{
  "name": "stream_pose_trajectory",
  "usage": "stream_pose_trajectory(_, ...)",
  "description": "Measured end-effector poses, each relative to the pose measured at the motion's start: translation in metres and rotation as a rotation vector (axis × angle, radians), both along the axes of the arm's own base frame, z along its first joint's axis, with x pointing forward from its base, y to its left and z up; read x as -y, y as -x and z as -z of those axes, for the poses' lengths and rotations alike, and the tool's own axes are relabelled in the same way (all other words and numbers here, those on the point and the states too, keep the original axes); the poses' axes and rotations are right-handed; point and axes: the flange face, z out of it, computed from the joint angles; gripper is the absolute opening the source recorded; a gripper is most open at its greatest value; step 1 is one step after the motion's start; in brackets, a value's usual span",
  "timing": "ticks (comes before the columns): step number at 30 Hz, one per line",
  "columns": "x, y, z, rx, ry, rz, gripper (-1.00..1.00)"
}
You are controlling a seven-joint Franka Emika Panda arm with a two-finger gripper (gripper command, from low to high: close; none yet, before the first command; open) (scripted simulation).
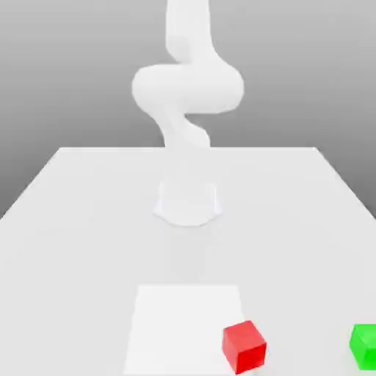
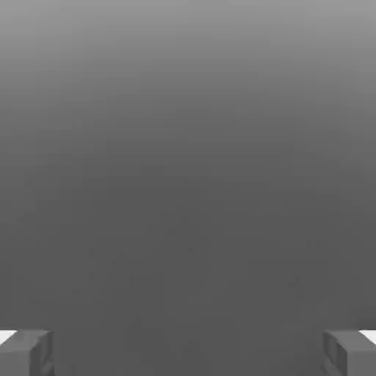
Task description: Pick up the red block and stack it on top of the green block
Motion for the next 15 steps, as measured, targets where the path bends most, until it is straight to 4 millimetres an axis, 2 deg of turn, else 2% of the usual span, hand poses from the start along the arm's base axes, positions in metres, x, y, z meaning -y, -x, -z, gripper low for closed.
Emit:
stream_pose_trajectory(3,-0.009,-0.037,0.05,-0.09,0.017,-0.039,0.0)
stream_pose_trajectory(7,-0.023,-0.075,0.12,-0.205,0.039,-0.09,0.0)
stream_pose_trajectory(11,-0.037,-0.1,0.194,-0.318,0.061,-0.142,0.0)
stream_pose_trajectory(15,-0.052,-0.113,0.271,-0.432,0.083,-0.195,0.0)
